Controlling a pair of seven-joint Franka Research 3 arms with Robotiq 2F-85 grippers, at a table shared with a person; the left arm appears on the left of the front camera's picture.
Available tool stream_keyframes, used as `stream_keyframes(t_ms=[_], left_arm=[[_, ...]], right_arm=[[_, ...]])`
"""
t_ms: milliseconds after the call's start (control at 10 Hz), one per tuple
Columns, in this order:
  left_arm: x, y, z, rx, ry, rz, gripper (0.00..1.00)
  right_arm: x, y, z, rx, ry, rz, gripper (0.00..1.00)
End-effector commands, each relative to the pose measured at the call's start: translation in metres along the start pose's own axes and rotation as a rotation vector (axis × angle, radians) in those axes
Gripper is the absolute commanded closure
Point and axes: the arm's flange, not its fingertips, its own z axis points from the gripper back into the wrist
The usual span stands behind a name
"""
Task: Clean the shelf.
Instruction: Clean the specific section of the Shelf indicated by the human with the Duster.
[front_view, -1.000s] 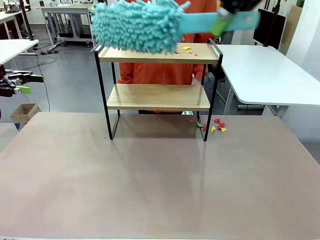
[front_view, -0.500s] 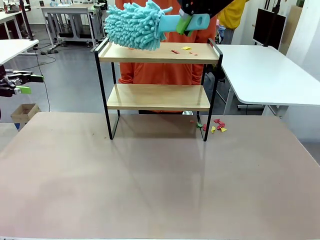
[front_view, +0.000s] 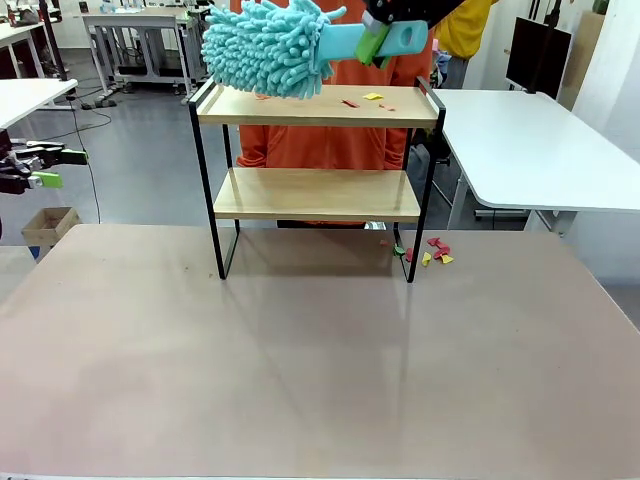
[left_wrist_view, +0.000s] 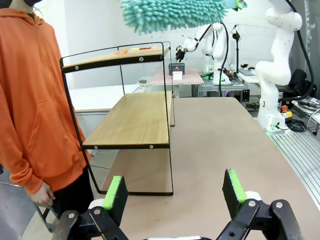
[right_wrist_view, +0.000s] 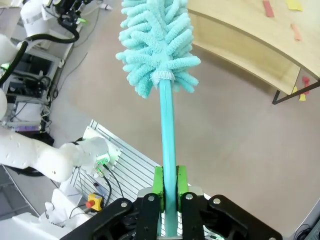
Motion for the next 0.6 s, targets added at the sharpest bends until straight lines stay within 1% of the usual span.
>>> stream_keyframes(t_ms=[0, 100, 200, 300, 500], left_arm=[[0.003, -0.002, -0.002, -0.001, 0.006, -0.002, 0.0], [0.003, -0.002, -0.002, -0.001, 0.006, -0.002, 0.0], [0.003, -0.002, -0.002, -0.001, 0.006, -0.002, 0.0], [0.003, -0.002, -0.002, -0.001, 0.006, -0.002, 0.0], [0.003, -0.002, -0.002, -0.001, 0.006, -0.002, 0.0]], right_arm=[[0.041, 0.039, 0.002, -0.089, -0.067, -0.107, 0.87], [0.061, 0.056, -0.002, -0.108, -0.07, -0.145, 0.87], [0.08, 0.072, -0.008, -0.076, -0.062, -0.152, 0.87], [0.092, 0.082, -0.013, -0.092, -0.068, -0.199, 0.87], [0.123, 0.105, -0.042, -0.085, -0.052, -0.338, 0.87]])
